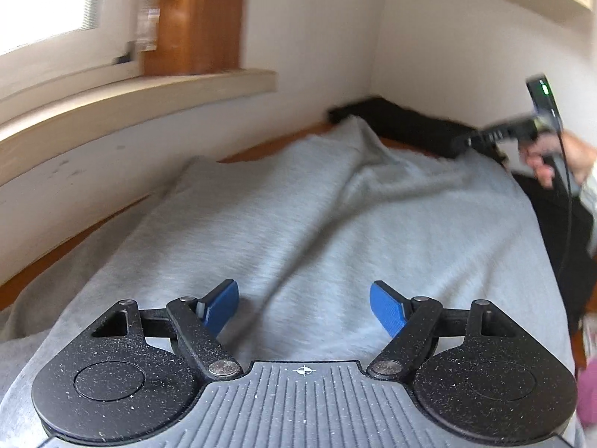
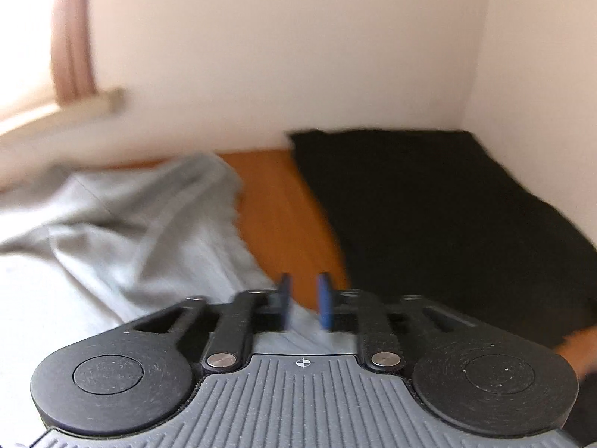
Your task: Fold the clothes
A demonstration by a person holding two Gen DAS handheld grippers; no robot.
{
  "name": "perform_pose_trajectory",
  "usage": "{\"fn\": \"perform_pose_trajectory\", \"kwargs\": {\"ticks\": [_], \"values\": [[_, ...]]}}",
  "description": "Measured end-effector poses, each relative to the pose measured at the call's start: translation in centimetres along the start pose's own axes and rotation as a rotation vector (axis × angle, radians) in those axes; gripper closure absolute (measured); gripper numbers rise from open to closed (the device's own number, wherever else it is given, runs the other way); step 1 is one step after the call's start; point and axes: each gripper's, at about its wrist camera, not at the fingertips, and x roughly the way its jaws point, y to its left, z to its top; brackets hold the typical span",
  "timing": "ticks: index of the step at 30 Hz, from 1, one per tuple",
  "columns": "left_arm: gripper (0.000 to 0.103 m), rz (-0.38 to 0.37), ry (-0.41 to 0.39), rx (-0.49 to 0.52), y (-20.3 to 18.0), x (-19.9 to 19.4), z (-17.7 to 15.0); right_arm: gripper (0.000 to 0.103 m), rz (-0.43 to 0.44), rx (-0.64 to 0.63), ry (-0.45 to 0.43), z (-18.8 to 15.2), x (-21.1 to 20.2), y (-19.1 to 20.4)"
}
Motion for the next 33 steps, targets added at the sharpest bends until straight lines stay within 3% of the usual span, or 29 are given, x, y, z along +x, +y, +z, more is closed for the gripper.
{"fn": "perform_pose_trajectory", "kwargs": {"ticks": [3, 9, 10, 11, 12, 13, 15, 17, 18, 20, 22, 23, 24, 26, 30, 33], "values": [[0.022, 0.024, -0.052, -0.082, 1.5, -1.0, 0.1, 0.06, 0.044, -0.003, 0.02, 1.0, 2.8, 1.4], [0.022, 0.075, -0.106, -0.133, 2.8, -1.7, 0.5, 0.059, 0.081, -0.031, 0.062, 0.9, 5.6, 3.3], [0.022, 0.08, -0.11, -0.13, 2.8, -1.8, 0.5, 0.064, 0.083, -0.034, 0.051, 0.8, 5.6, 3.4], [0.022, 0.083, -0.113, -0.126, 2.7, -1.9, 0.4, 0.087, 0.09, -0.03, 0.045, 0.8, 5.6, 3.3], [0.022, 0.086, -0.115, -0.121, 2.6, -1.9, 0.4, 0.091, 0.093, -0.02, 0.036, 0.9, 5.6, 3.1], [0.022, 0.087, -0.114, -0.115, 2.5, -1.9, 0.4, 0.092, 0.072, -0.024, 0.015, 1.1, 5.3, 3.1], [0.022, 0.089, -0.114, -0.106, 2.4, -2.0, 0.4, 0.094, -0.069, -0.037, -0.081, 2.1, 4.3, 3.2], [0.02, 0.091, -0.116, -0.103, 2.4, -2.1, 0.2, 0.094, -0.139, 0.062, -0.172, 3.4, 3.5, 2.1], [0.014, 0.087, -0.117, -0.101, 2.4, -2.0, 0.1, 0.093, -0.178, 0.081, -0.157, 3.9, 4.0, 1.9], [0.007, 0.075, -0.112, -0.1, 2.3, -2.0, 0.1, 0.089, -0.263, 0.044, -0.068, 4.2, 6.2, 2.5], [0.001, 0.061, -0.113, -0.084, 2.1, -2.1, 0.0, 0.087, -0.258, 0.029, 0.054, 4.0, 8.4, 2.8], [0.001, 0.057, -0.114, -0.071, 1.9, -2.1, 0.0, 0.08, -0.27, 0.022, 0.038, 3.9, 8.3, 3.1], [0.0, 0.057, -0.113, -0.059, 1.7, -2.1, -0.1, 0.065, -0.285, 0.015, 0.012, 3.8, 8.1, 3.5], [0.0, 0.06, -0.109, -0.05, 1.5, -2.0, -0.1, 0.049, -0.307, 0.01, -0.048, 3.7, 7.2, 4.1], [0.0, 0.064, -0.122, -0.05, 1.3, -2.2, 0.0, 0.041, -0.167, 0.021, -0.091, 3.1, 5.3, 5.6], [0.0, 0.067, -0.131, -0.061, 1.7, -2.7, 0.3, 0.041, -0.037, 0.02, -0.075, 2.0, 4.5, 7.2]]}}
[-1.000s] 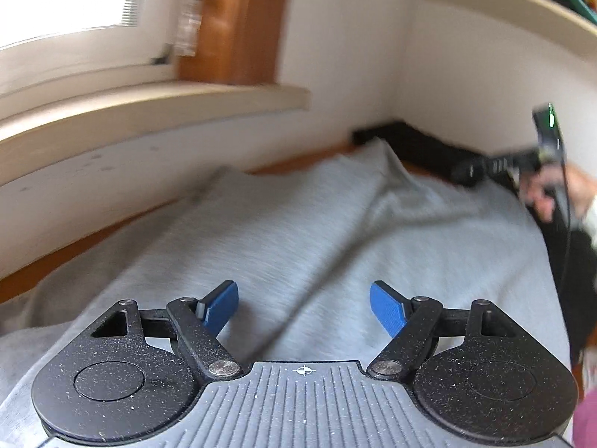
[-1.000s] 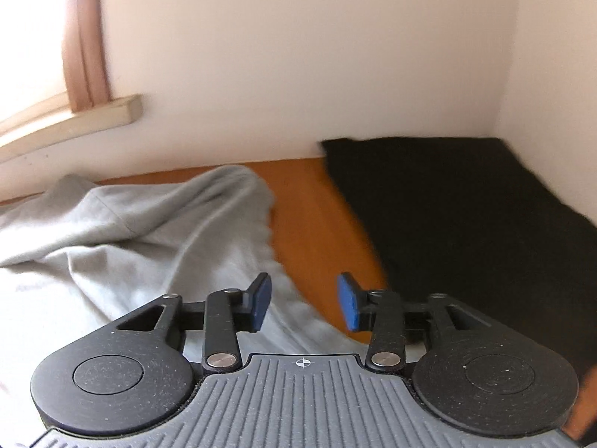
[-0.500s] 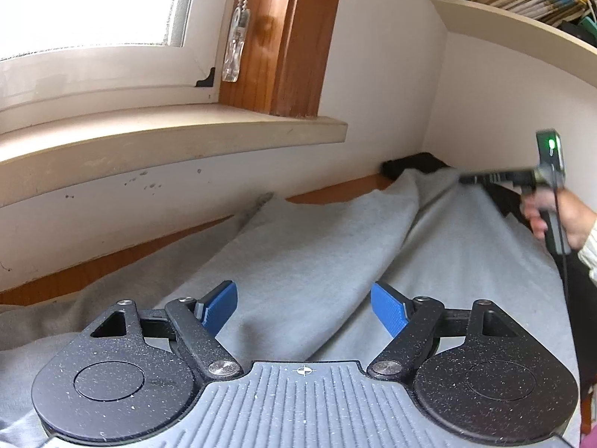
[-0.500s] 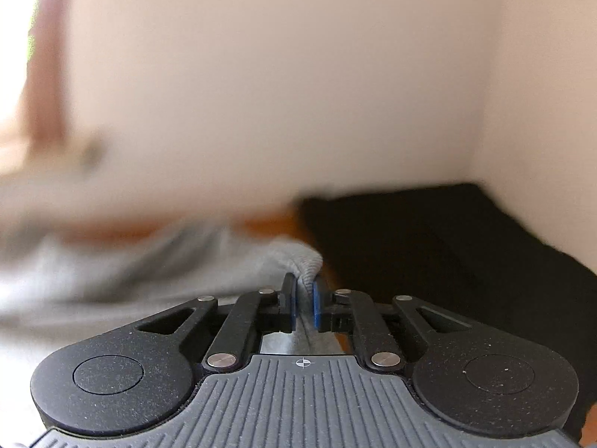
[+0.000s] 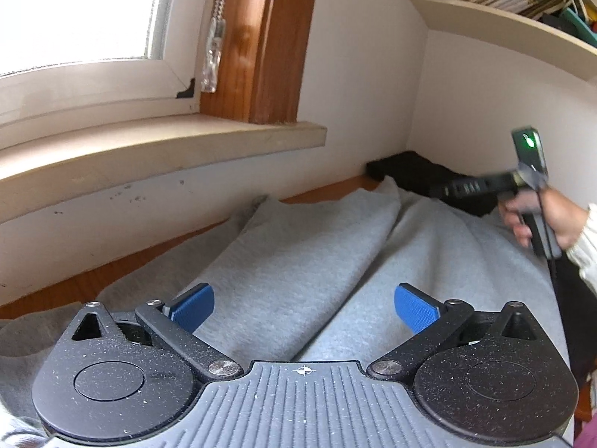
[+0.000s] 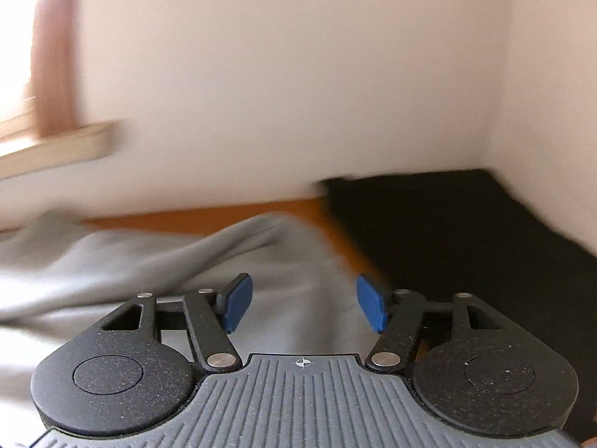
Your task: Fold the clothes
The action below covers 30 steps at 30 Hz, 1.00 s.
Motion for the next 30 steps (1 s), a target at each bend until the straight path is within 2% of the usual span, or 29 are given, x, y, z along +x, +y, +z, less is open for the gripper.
{"fn": "perform_pose_trajectory", "kwargs": {"ticks": [5, 8, 13, 16, 20, 22, 26, 30], "values": [[0.0, -0.004, -0.01, -0.084, 1.7, -3.1, 0.6, 0.041, 0.164, -0.053, 0.014, -1.5, -1.2, 5.3], [0.0, 0.042, 0.016, -0.084, 2.6, -5.5, 0.0, 0.041, 0.23, -0.111, 0.04, -2.1, -1.5, 9.1], [0.001, 0.099, 0.068, -0.082, 3.9, -9.6, -2.8, 0.039, 0.257, -0.232, 0.042, -2.4, -1.4, 14.4], [0.001, 0.12, 0.087, -0.081, 4.2, -11.2, -4.4, 0.034, 0.268, -0.234, 0.059, -2.4, -0.2, 15.2], [0.001, 0.144, 0.087, -0.067, 4.5, -12.3, -5.1, 0.028, 0.284, -0.19, 0.052, -2.4, 0.5, 14.4], [0.001, 0.153, 0.069, -0.079, 4.8, -12.7, -4.7, 0.025, 0.302, -0.154, 0.064, -2.3, 0.4, 13.9], [0.001, 0.161, 0.019, -0.086, 4.7, -13.0, -3.5, 0.023, 0.288, -0.176, 0.058, -2.9, -0.1, 13.8], [0.007, 0.143, 0.012, -0.053, 3.8, -11.1, -1.5, 0.023, 0.252, -0.169, 0.042, -3.1, -0.5, 13.8]]}}
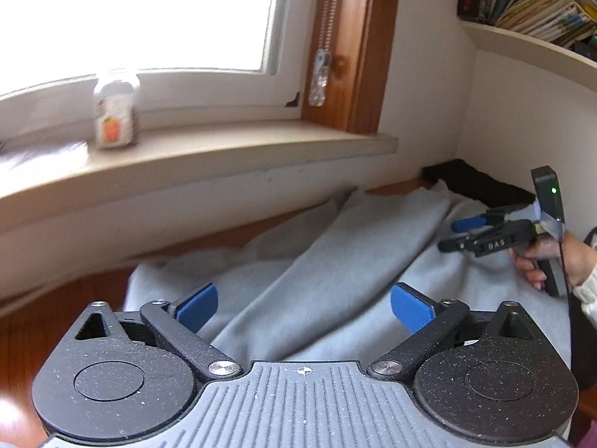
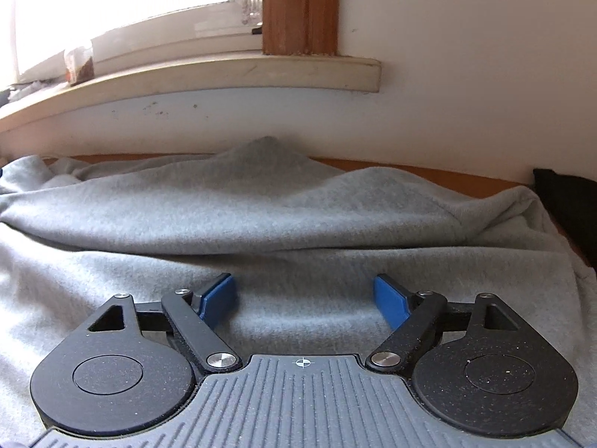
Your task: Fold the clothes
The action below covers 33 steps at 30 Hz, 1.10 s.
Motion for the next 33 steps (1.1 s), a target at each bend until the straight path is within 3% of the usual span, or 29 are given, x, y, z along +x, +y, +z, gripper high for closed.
{"fn": "perform_pose_trajectory", "kwargs": {"ticks": [2, 4, 10, 14, 15, 16, 18, 21, 23, 31, 32, 33], "values": [[0.015, -0.023, 0.017, 0.023, -1.0, 1.8, 1.1, 0.023, -0.021, 0.021, -0.025, -0.1, -0.4, -0.2], [0.03, -0.036, 0.048, 0.05, -1.8, 4.0, 2.1, 0.023, -0.039, 0.057, -0.049, -0.2, -0.8, -0.7], [0.029, -0.003, 0.171, 0.115, -2.4, 10.9, 3.3, 0.023, -0.043, 0.156, -0.058, -0.3, -0.9, -2.4], [0.033, -0.01, 0.2, 0.111, -2.1, 12.3, 3.3, 0.023, -0.039, 0.146, -0.038, -0.3, -0.5, -2.3], [0.045, -0.012, 0.202, 0.118, -2.1, 12.4, 3.4, 0.023, -0.04, 0.14, -0.038, -0.3, -0.5, -2.1], [0.071, -0.014, 0.202, 0.129, -2.2, 12.4, 3.5, 0.023, -0.041, 0.134, -0.039, -0.3, -0.5, -2.0], [0.1, -0.006, 0.179, 0.152, -2.3, 12.0, 3.9, 0.023, -0.045, 0.131, -0.04, -0.3, -0.5, -2.0], [0.1, 0.027, -0.018, 0.098, -1.7, 9.1, 5.7, 0.023, -0.04, 0.15, -0.049, -0.4, -0.7, -2.2], [0.1, 0.042, -0.098, 0.034, -1.0, 7.9, 6.7, 0.023, -0.035, 0.166, -0.053, -0.4, -0.8, -2.5], [0.095, 0.074, -0.022, -0.004, 0.6, 9.8, 5.6, 0.023, -0.03, 0.191, -0.046, -0.5, -0.7, -2.9], [0.09, 0.069, -0.012, -0.012, 0.8, 9.9, 5.3, 0.023, -0.028, 0.197, -0.046, -0.5, -0.7, -3.0], [0.073, 0.061, -0.007, -0.02, 1.0, 10.0, 4.8, 0.023, -0.025, 0.209, -0.046, -0.5, -0.7, -3.2]]}}
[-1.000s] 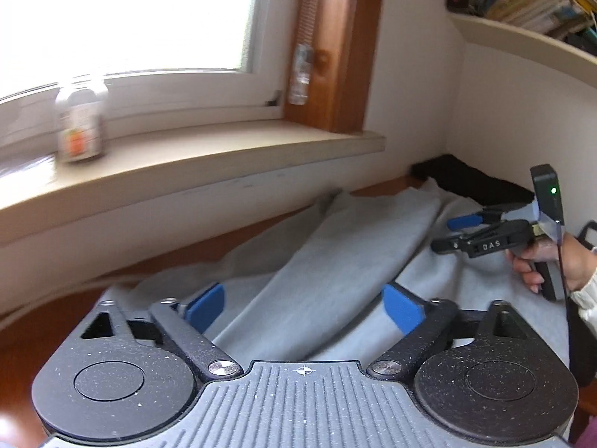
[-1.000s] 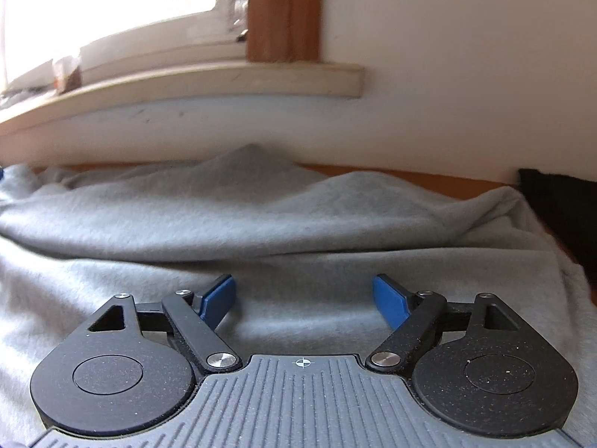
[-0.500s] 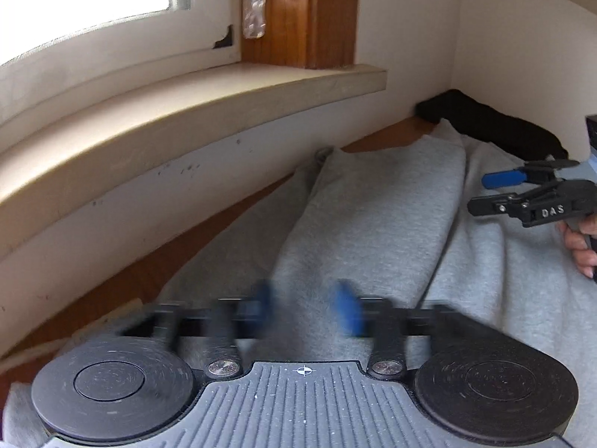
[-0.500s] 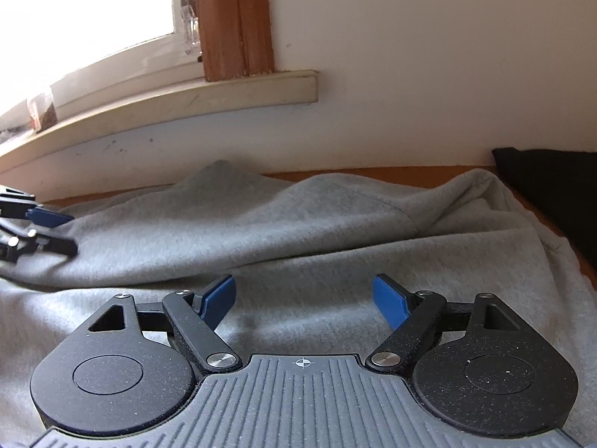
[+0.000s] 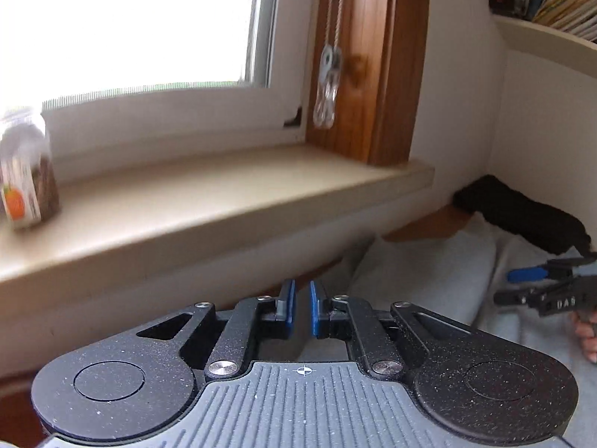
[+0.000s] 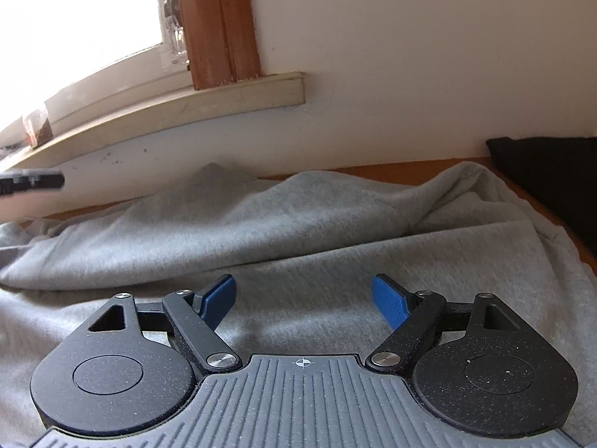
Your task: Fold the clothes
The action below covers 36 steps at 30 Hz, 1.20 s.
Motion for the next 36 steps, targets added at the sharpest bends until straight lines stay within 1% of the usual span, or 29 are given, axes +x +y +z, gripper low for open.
{"fn": "perform_pose_trajectory", "kwargs": {"ticks": [1, 2, 4, 5, 6, 8, 10, 12, 14, 15, 16, 17, 18, 19, 20, 21, 23, 25, 28, 29, 30, 31, 32, 33, 34, 35, 36], "values": [[0.056, -0.008, -0.001, -0.002, 0.1, -0.1, -0.4, 0.023, 0.004, 0.014, -0.003, 0.0, -0.1, -0.3], [0.051, -0.015, -0.004, 0.003, 0.0, -0.2, -0.6, 0.025, 0.022, 0.037, -0.015, 0.0, -0.3, -0.7], [0.051, -0.032, 0.01, 0.019, -0.1, -0.1, -1.3, 0.035, 0.062, 0.085, -0.044, -0.1, -0.8, -1.6], [0.05, -0.042, 0.023, 0.024, -0.1, 0.1, -1.7, 0.045, 0.082, 0.114, -0.065, 0.1, -1.0, -2.2], [0.049, -0.053, 0.035, 0.026, 0.0, 0.4, -2.0, 0.046, 0.073, 0.135, -0.079, 0.5, -1.2, -2.8], [0.049, -0.066, 0.063, 0.033, 0.0, 1.1, -2.6, 0.046, 0.03, 0.146, -0.077, 1.6, -0.7, -3.8], [0.049, -0.065, 0.081, 0.047, 0.0, 1.5, -3.0, 0.046, -0.004, 0.167, -0.059, 2.8, 0.2, -5.0], [0.051, -0.068, 0.085, 0.054, 0.0, 1.6, -3.2, 0.045, -0.034, 0.217, -0.043, 3.8, 1.5, -6.5], [0.057, -0.069, 0.069, 0.049, 0.2, 1.4, -3.2, 0.045, -0.019, 0.289, 0.001, 4.4, 3.1, -8.3], [0.064, -0.069, 0.067, 0.047, 0.3, 1.4, -3.2, 0.045, -0.004, 0.319, 0.017, 4.7, 3.8, -9.0], [0.072, -0.07, 0.072, 0.048, 0.3, 1.5, -3.3, 0.045, 0.004, 0.327, 0.012, 4.9, 4.2, -9.3], [0.077, -0.073, 0.078, 0.048, 0.4, 1.6, -3.3, 0.045, 0.012, 0.328, 0.01, 5.2, 4.5, -9.5], [0.091, -0.078, 0.081, 0.044, 0.5, 1.7, -3.3, 0.05, 0.021, 0.329, 0.01, 5.4, 4.7, -9.6], [0.102, -0.078, 0.077, 0.041, 0.6, 1.6, -3.3, 0.057, 0.03, 0.329, -0.001, 5.6, 4.7, -9.7], [0.101, -0.074, 0.063, 0.043, 0.6, 1.5, -3.3, 0.08, 0.042, 0.329, -0.026, 5.8, 4.5, -9.7], [0.101, -0.062, 0.039, 0.045, 0.6, 1.3, -3.2, 0.097, 0.054, 0.33, -0.052, 5.9, 4.2, -9.8], [0.102, -0.029, -0.033, 0.056, 0.5, 0.5, -3.0, 0.097, 0.049, 0.335, -0.231, 6.1, 2.0, -9.8], [0.102, -0.003, -0.086, 0.041, 0.5, -0.3, -2.8, 0.098, 0.049, 0.34, -0.369, 6.1, 0.3, -9.6], [0.099, -0.003, -0.087, 0.025, 0.4, -0.4, -2.5, 0.097, -0.044, 0.301, -0.261, 6.6, 1.6, -8.5], [0.099, -0.002, -0.081, 0.022, 0.5, -0.3, -2.5, 0.095, -0.074, 0.289, -0.212, 6.6, 2.1, -8.3], [0.099, -0.001, -0.073, 0.021, 0.5, -0.2, -2.6, 0.09, -0.104, 0.278, -0.162, 6.6, 2.7, -8.2], [0.096, -0.001, -0.066, 0.017, 0.6, -0.3, -2.6, 0.088, -0.118, 0.272, -0.118, 6.4, 3.2, -8.1], [0.091, -0.003, -0.063, 0.011, 0.7, -0.3, -2.6, 0.081, -0.122, 0.27, -0.105, 6.2, 3.2, -8.1], [0.081, -0.006, -0.062, 0.004, 0.8, -0.3, -2.4, 0.07, -0.125, 0.269, -0.096, 6.0, 3.2, -8.1], [0.072, -0.011, -0.064, -0.002, 0.9, -0.5, -2.4, 0.066, -0.125, 0.263, -0.093, 5.8, 2.9, -8.1], [0.068, -0.014, -0.068, -0.003, 0.9, -0.8, -2.3, 0.061, -0.124, 0.257, -0.09, 5.6, 2.6, -8.1], [0.061, -0.018, -0.071, -0.003, 0.9, -1.1, -2.2, 0.055, -0.124, 0.251, -0.087, 5.3, 2.3, -8.1]]}}
